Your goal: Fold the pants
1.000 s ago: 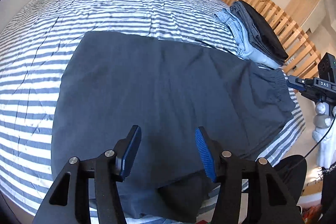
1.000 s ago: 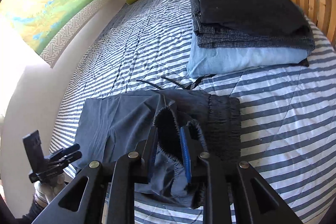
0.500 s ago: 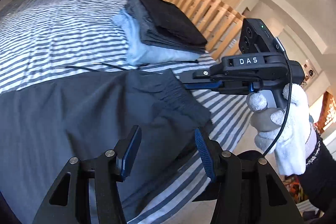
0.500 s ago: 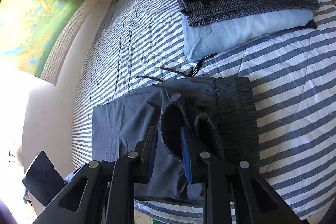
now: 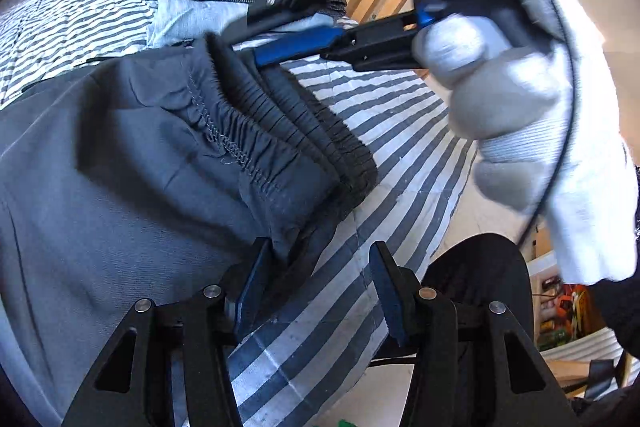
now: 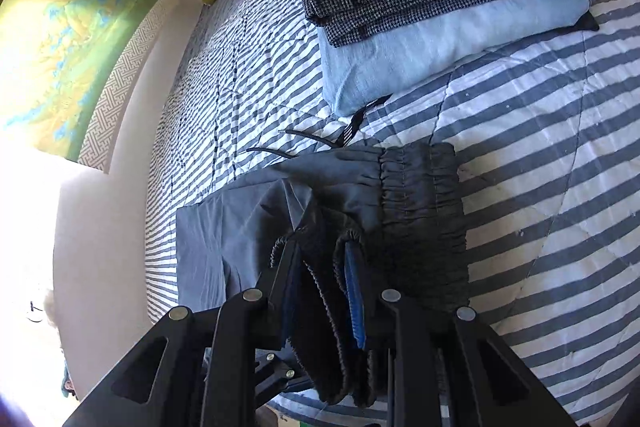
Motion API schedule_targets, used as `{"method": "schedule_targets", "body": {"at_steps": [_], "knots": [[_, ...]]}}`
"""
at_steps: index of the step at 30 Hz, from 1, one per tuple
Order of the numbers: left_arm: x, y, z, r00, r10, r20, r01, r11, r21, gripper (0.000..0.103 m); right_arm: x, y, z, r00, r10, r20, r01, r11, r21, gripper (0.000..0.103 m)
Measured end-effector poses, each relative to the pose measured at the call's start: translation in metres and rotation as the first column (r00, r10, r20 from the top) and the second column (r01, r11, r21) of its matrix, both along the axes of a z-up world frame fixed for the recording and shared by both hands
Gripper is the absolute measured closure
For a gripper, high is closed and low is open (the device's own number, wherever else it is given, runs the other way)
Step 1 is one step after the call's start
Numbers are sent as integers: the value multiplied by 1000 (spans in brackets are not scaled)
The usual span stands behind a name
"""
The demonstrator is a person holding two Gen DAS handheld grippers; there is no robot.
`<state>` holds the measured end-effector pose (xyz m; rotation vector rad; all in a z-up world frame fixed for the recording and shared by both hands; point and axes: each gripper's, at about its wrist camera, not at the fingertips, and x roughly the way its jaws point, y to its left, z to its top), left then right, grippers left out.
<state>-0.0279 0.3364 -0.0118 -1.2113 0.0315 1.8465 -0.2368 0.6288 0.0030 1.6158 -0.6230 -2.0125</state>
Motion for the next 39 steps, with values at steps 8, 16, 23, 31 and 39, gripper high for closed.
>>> {"method": "schedule_targets", "body": {"at_steps": [8,16,23,31,39], "knots": [[23,-77,49,997,58,-45,-54,994,92,49,17,1,43,977,-7,-212,34,992,121,80],[-2,-251,41,881,466,-83,-470,882,-36,49,42,-90,52,913,282,-296,-207,943,260,80],[11,-328,-13,827,561,-46,-559,811,-171,53,15,-61,-21,961,243,-133,-187,923,337,92],[28,-345,24,807,586,-72,-590,802,-91,53,65,-116,35,893,382,-238,-319,910,264,86],[63,-305,16,841,539,-38,-541,837,-85,50,112,-198,-5,791,585,-179,-513,794,325,86]]}}
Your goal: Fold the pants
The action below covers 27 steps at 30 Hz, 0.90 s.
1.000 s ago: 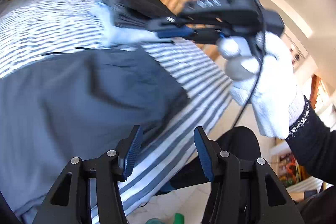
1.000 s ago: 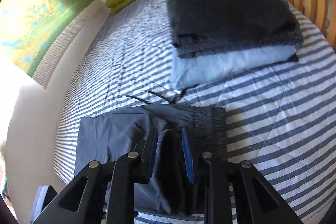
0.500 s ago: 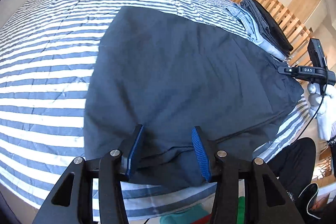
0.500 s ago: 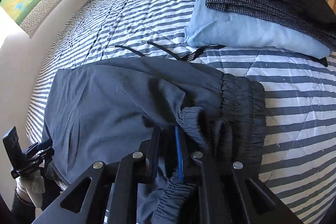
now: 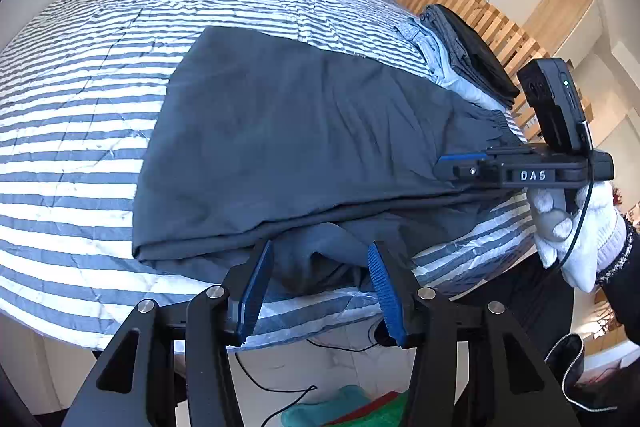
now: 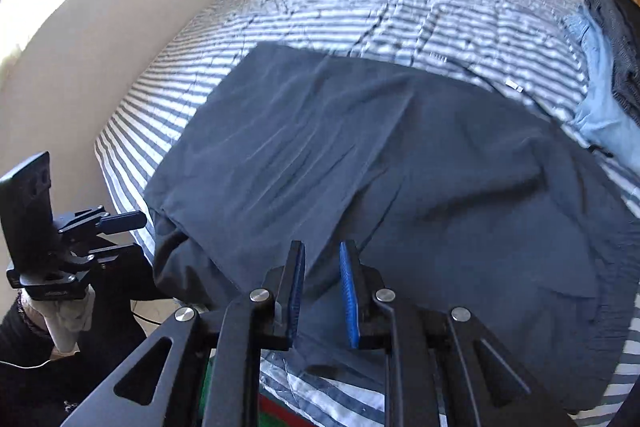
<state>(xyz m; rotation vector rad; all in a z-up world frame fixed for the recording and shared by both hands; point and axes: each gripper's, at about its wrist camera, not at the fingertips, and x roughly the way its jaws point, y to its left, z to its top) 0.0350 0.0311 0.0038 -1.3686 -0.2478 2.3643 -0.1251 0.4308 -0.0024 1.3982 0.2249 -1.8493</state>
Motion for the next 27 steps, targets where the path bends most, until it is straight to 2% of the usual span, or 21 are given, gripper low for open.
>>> {"method": "schedule_targets", "body": {"at_steps": [3,4,6,10,13,17,19,22,24,25,26,27], "knots": [[-2,11,-24,997,-22,80,27,998,-59,51,6,-5,-30,999,30,12,-31,995,94,86],[2,9,-23,997,-29,66,33,998,-57,50,8,-5,-32,999,39,-2,-39,994,100,86],[7,0,-15,998,-5,60,8,998,-55,50,6,-6,-27,999,37,7,-37,993,109,86],[6,-38,1,990,134,37,-135,991,3,50,0,-13,13,1000,30,-8,-30,1000,9,86],[-6,-58,0,971,236,44,-237,971,8,47,0,-41,43,996,68,-55,-70,997,-41,86],[-27,-76,-13,944,321,80,-324,946,29,47,-11,-95,57,994,91,-66,-97,991,-91,75],[-37,-90,-20,929,354,107,-363,928,83,47,-18,-122,57,993,90,-75,-94,994,-56,75],[-49,-94,-31,929,343,143,-360,925,121,49,-35,-160,47,997,75,0,-75,997,1,75],[-54,-91,-33,935,329,128,-344,931,120,61,-44,-183,39,997,62,38,-64,997,50,75],[-56,-89,-34,939,318,128,-334,935,122,77,-44,-193,36,997,58,43,-61,996,71,75],[-58,-88,-36,944,299,136,-317,938,140,84,-45,-205,32,997,60,41,-64,993,98,75],[-59,-85,-36,948,291,132,-309,939,152,85,-44,-214,29,997,62,44,-67,991,117,75]]}}
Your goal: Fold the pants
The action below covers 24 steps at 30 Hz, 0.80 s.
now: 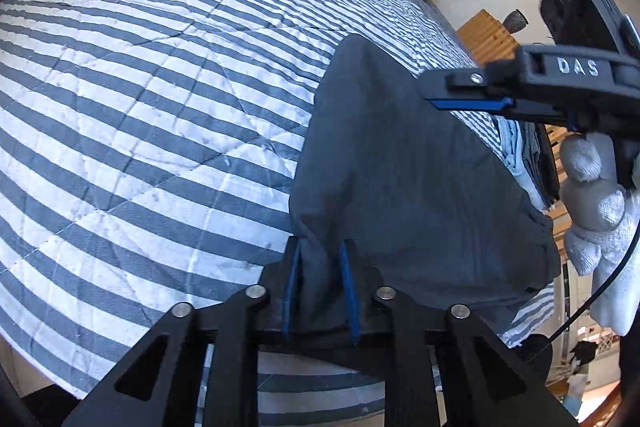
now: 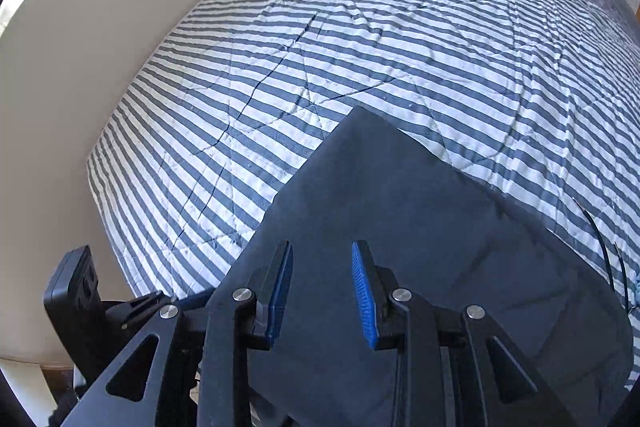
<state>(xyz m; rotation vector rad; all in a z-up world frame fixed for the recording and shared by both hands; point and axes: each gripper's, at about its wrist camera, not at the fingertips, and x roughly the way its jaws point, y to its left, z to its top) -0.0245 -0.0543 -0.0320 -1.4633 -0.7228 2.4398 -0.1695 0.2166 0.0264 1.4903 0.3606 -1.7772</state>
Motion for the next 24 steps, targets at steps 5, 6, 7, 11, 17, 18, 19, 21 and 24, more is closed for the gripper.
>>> {"method": "schedule_targets", "body": {"at_steps": [5,6,7,11,17,18,19,21,24], "knots": [[3,10,9,997,-40,-67,43,999,34,97,9,-42,-23,998,44,44,-48,995,86,75],[4,11,13,996,-42,-84,46,998,45,97,12,-48,-27,998,54,45,-59,993,106,75],[4,12,16,995,-45,-93,49,998,48,97,15,-52,-30,997,62,43,-67,990,128,75],[5,22,25,990,-65,-126,73,995,61,97,22,-67,-34,996,83,44,-89,982,167,75],[5,40,35,984,-84,-158,96,993,65,98,34,-79,-37,990,141,-3,-135,952,275,72],[4,43,36,983,-86,-161,98,993,66,98,36,-80,-39,988,155,-13,-144,942,302,72],[4,45,37,983,-87,-164,99,993,67,98,37,-80,-41,987,161,-26,-144,934,327,72],[4,49,39,982,-89,-166,103,992,75,98,37,-77,-45,984,172,-39,-147,923,355,73],[5,52,44,982,-88,-169,103,991,82,98,34,-65,-42,986,161,-43,-138,931,338,98]]}}
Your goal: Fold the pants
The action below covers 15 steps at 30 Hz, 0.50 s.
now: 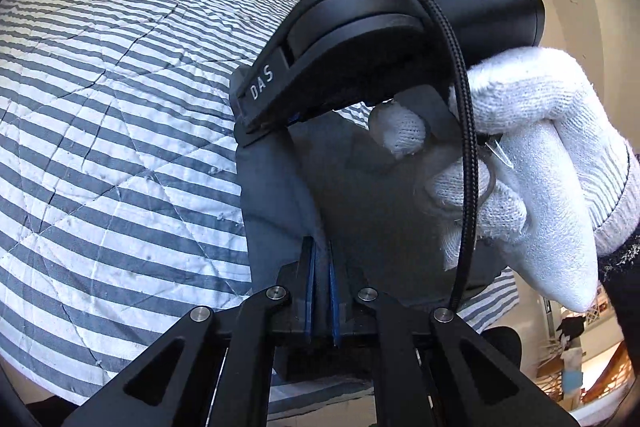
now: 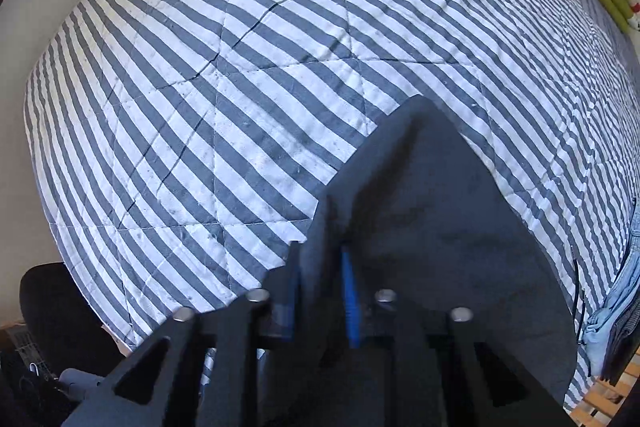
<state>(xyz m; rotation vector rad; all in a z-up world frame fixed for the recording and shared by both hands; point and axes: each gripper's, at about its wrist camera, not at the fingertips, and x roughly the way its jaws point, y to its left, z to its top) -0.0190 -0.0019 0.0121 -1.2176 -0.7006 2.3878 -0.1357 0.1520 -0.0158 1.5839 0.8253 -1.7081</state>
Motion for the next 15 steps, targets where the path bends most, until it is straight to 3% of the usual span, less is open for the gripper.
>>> {"method": "schedule_targets", "body": {"at_steps": [8,15], "knots": [[-1,51,52,991,-92,-96,92,996,-11,98,-14,77,59,997,-81,8,81,975,-205,100],[-37,182,87,945,-286,-155,283,958,-45,98,-44,198,116,960,-279,3,259,888,-381,100]]}}
